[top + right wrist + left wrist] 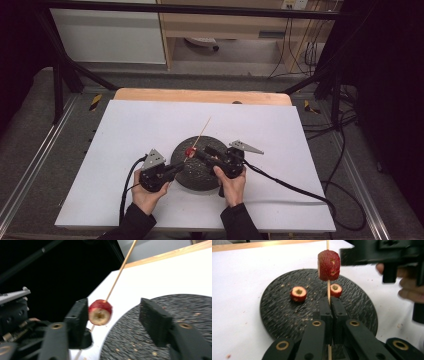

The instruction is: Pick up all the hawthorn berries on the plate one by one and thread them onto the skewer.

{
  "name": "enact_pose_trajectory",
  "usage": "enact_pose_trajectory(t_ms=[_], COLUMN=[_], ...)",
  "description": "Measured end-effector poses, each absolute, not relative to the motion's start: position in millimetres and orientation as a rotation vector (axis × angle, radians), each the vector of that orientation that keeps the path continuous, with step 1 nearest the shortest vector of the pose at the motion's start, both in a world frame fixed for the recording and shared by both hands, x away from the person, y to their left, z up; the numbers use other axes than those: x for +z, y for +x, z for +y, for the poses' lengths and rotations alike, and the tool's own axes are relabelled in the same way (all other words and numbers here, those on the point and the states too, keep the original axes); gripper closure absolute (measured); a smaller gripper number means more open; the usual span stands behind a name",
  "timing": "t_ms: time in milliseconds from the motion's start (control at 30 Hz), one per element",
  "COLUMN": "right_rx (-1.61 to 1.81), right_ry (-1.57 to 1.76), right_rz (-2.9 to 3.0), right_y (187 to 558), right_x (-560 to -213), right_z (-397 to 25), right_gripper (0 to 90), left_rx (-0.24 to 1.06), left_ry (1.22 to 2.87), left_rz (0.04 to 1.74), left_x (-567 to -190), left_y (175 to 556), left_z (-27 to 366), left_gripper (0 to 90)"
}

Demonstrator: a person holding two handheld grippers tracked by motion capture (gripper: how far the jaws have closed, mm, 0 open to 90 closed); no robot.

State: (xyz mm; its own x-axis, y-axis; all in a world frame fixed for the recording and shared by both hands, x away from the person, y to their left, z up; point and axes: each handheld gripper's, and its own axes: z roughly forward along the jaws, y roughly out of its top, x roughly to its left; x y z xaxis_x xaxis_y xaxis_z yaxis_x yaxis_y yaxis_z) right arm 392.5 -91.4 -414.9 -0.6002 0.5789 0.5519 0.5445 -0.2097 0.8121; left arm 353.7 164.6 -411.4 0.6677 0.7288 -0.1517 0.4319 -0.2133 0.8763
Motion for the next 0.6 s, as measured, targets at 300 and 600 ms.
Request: enact_pose_trajectory(t_ms=[300, 600], right_rx=[1.71, 1.437], right_ry=[1.316, 1.231], right_rz=[2.152, 2.338], right_y=[399, 402], right_x=[-407, -403], right_z=[-114, -128], right_gripper=[8.9, 4.1], left_rx=[0.362, 0.34], left_ry=[1.895, 1.948], left_rz=[0.903, 0.881], left_x=[-419, -426], left_y=[345, 335], left_z=[186, 205], left_gripper=[88.3, 88.2])
